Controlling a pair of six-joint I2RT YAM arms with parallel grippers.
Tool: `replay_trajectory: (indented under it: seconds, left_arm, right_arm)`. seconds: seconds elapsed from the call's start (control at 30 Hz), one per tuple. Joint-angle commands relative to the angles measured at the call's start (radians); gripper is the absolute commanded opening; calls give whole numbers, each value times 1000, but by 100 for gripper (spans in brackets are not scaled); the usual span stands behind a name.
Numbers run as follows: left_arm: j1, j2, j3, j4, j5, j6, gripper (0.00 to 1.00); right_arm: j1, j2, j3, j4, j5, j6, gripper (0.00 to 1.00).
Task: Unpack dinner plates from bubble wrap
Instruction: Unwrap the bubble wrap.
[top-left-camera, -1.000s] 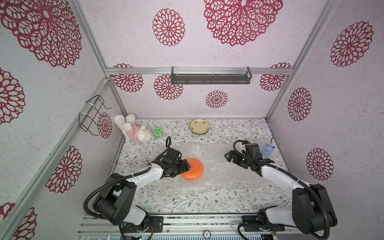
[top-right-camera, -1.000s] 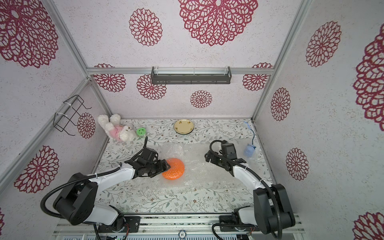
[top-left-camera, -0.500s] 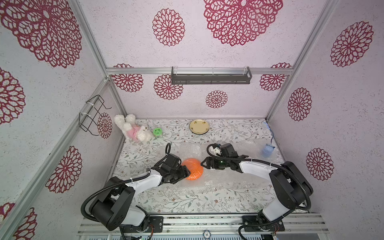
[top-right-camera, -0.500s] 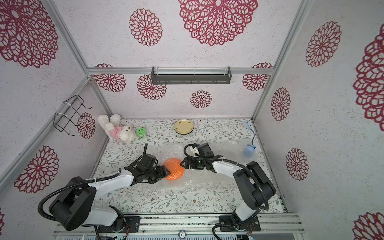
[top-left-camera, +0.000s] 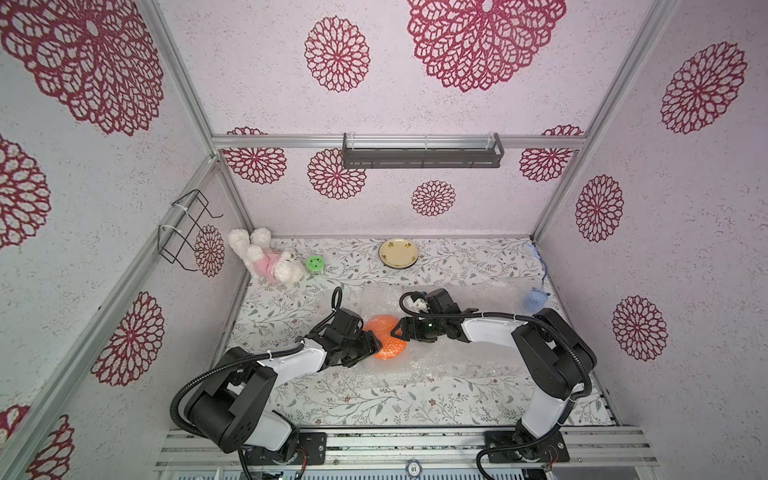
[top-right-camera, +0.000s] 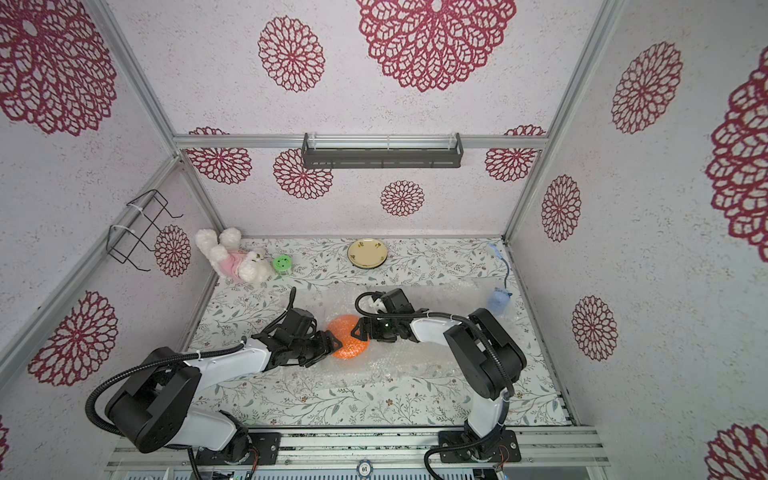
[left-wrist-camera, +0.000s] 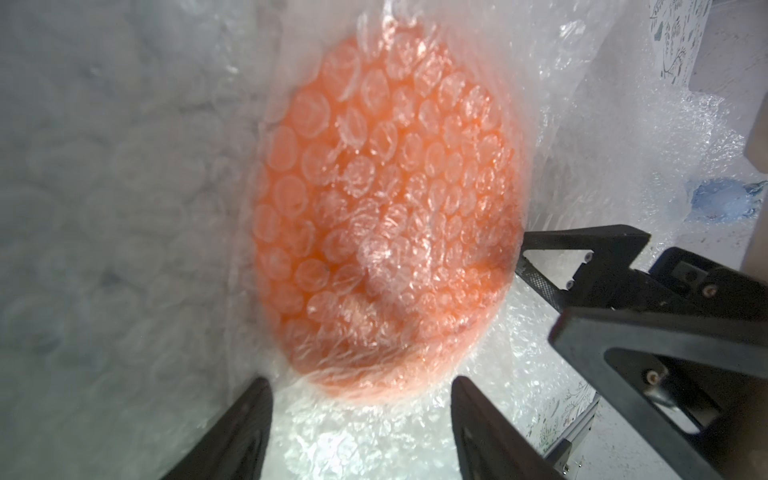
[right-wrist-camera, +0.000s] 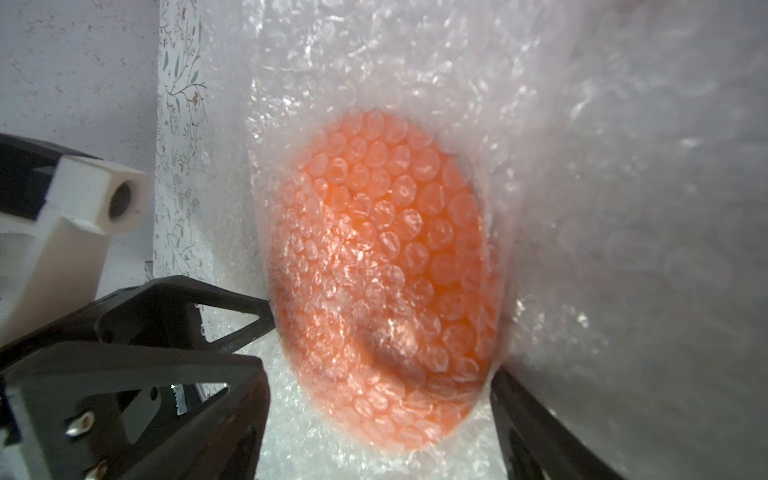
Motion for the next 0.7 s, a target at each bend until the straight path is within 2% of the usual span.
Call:
replay_trajectory:
  seconds: [0.0,0.17,0.37,0.47,0.67]
  left_arm:
    - [-7,31,-24,-14,-25,-10,70]
    - [-10,47,-20,-3,-18,-6,70]
    - [-9,71,-22,10,-21,-7,70]
    - [-10,83,-22,20,-15,-6,70]
    - [-12,92,-20,23,-17,-4,69]
  right_arm:
    - [2,-4,19,-54,63,-34,84]
    - [5,26,15,-10,-4,-14,84]
    - [5,40,8,-10,-1,-22,84]
    - [5,53,11,11,-56,-12,83]
    - [0,-28,8,10,-92,-11,82]
